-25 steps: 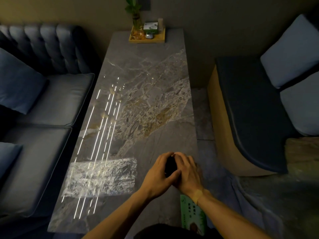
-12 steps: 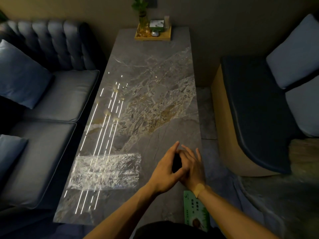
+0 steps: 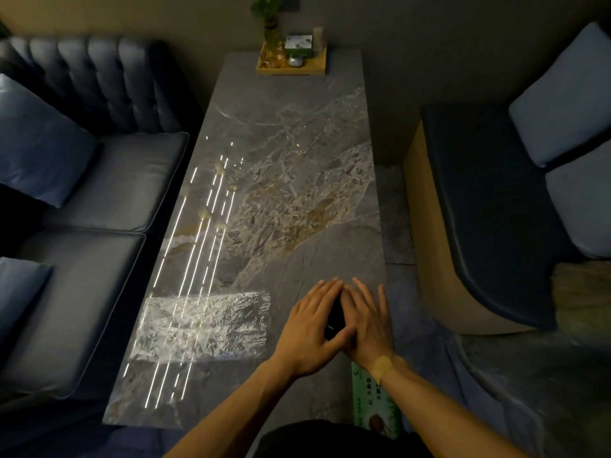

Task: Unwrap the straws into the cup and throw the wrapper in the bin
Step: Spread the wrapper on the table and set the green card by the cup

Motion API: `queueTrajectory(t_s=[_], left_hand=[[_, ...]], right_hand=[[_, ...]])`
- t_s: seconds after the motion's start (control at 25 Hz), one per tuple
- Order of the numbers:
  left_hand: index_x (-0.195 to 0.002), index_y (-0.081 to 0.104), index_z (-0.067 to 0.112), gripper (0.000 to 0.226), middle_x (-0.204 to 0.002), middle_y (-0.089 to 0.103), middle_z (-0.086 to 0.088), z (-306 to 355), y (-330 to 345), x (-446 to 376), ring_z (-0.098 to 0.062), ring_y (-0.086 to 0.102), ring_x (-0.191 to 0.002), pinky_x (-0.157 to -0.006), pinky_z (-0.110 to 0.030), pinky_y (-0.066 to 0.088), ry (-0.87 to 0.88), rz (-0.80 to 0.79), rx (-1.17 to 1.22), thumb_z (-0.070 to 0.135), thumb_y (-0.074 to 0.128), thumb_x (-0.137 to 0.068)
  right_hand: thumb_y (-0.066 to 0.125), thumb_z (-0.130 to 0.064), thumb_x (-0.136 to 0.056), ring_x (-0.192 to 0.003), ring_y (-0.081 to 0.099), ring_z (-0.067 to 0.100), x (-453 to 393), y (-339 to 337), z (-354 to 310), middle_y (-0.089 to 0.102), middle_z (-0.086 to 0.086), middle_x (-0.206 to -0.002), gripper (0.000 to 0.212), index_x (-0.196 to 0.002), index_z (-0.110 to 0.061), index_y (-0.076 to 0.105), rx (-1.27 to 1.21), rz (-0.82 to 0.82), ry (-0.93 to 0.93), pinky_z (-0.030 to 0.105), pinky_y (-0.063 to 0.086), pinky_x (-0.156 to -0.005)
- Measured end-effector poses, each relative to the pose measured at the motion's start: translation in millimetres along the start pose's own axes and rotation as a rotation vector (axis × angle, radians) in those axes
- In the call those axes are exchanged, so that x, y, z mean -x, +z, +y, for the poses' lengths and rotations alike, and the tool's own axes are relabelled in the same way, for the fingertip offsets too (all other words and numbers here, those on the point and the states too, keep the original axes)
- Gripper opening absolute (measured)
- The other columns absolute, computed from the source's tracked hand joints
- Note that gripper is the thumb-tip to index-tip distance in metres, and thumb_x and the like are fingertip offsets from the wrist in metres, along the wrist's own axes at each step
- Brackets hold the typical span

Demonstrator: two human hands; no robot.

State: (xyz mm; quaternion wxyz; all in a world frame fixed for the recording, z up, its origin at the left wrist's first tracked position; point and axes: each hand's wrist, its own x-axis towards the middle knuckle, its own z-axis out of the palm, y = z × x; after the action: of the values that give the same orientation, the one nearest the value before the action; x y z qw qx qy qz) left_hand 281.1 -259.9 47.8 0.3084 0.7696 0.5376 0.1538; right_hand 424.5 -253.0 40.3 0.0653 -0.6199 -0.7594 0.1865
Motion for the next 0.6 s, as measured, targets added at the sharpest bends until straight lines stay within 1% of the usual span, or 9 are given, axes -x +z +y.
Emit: queueTrajectory(t_s=[0.08,0.16,0.24,0.28,0.32,0.36,0.44,0.52,0.6], left_hand=[[-0.154,0.013,0.032,0.081,-0.162,0.017,0.015,1,-2,-1,-0.004,0.013,-0.149,-0.120,-0.039,0.025,-0.004,-0.016,0.073,0.066,0.046,-0.089],[-0.153,0.012,0.039,0.083,-0.160,0.020,0.020,-1,-5,0,0.002,0.022,-0.145,-0.118,-0.034,0.027,-0.049,0.014,0.269,0.063,0.055,-0.086],[-0.150,0.010,0.048,0.084,-0.158,0.021,0.025,-5,-7,5,0.008,0.022,-0.143,-0.116,-0.029,0.026,-0.129,0.067,0.452,0.063,0.059,-0.084],[-0.149,0.009,0.050,0.083,-0.158,0.022,0.025,-7,-8,9,0.008,0.022,-0.143,-0.117,-0.030,0.025,-0.161,0.085,0.488,0.062,0.059,-0.084],[-0.149,0.009,0.050,0.083,-0.159,0.021,0.023,-10,-8,14,0.006,0.020,-0.145,-0.118,-0.033,0.025,-0.168,0.099,0.475,0.060,0.059,-0.085],[-0.150,0.008,0.048,0.081,-0.160,0.020,0.020,-13,-8,17,0.002,0.018,-0.147,-0.120,-0.038,0.024,-0.149,0.115,0.412,0.059,0.058,-0.086],[-0.153,0.009,0.036,0.078,-0.163,0.013,0.013,-15,-6,23,-0.009,0.008,-0.151,-0.122,-0.047,0.017,-0.037,0.148,0.184,0.056,0.051,-0.090],[-0.156,0.008,0.024,0.079,-0.166,0.006,0.005,-12,0,23,-0.016,0.002,-0.153,-0.123,-0.046,0.010,0.097,0.143,-0.025,0.053,0.047,-0.094],[-0.156,0.005,0.018,0.079,-0.166,0.001,0.000,-7,6,23,-0.017,0.001,-0.153,-0.122,-0.044,0.007,0.160,0.103,-0.130,0.053,0.044,-0.096]], right_hand=[[0.025,-0.064,-0.075,-0.149,0.012,0.019,0,-1,-1,0.040,-0.005,-0.149,0.081,-0.145,-0.026,0.032,-0.029,-0.004,0.016,0.056,0.003,-0.119],[0.034,-0.063,-0.079,-0.149,0.011,0.019,-1,-1,-1,0.039,-0.006,-0.149,0.071,-0.140,-0.027,0.038,-0.071,0.014,0.048,0.056,0.004,-0.119],[0.045,-0.061,-0.080,-0.149,0.011,0.020,-1,1,2,0.038,-0.006,-0.150,0.066,-0.137,-0.028,0.042,-0.082,0.022,0.051,0.057,0.004,-0.119],[0.048,-0.063,-0.078,-0.149,0.011,0.022,-1,2,3,0.038,-0.005,-0.150,0.067,-0.135,-0.029,0.042,-0.088,0.016,0.044,0.058,0.005,-0.119],[0.049,-0.066,-0.076,-0.149,0.012,0.023,-1,4,4,0.037,-0.005,-0.151,0.070,-0.135,-0.030,0.042,-0.086,0.006,0.038,0.058,0.005,-0.119],[0.050,-0.068,-0.075,-0.149,0.011,0.024,-1,5,5,0.036,-0.004,-0.152,0.071,-0.135,-0.031,0.040,-0.072,-0.003,0.034,0.058,0.006,-0.119],[0.054,-0.070,-0.074,-0.149,0.008,0.024,-1,6,7,0.032,-0.004,-0.153,0.075,-0.136,-0.032,0.037,-0.041,-0.021,0.038,0.056,0.006,-0.119],[0.059,-0.066,-0.073,-0.149,0.005,0.023,-1,6,8,0.029,-0.005,-0.154,0.074,-0.135,-0.034,0.034,-0.047,-0.032,0.043,0.056,0.004,-0.120],[0.062,-0.057,-0.073,-0.149,0.004,0.022,-1,6,9,0.029,-0.005,-0.154,0.074,-0.137,-0.034,0.032,-0.078,-0.042,0.044,0.055,0.003,-0.120]])
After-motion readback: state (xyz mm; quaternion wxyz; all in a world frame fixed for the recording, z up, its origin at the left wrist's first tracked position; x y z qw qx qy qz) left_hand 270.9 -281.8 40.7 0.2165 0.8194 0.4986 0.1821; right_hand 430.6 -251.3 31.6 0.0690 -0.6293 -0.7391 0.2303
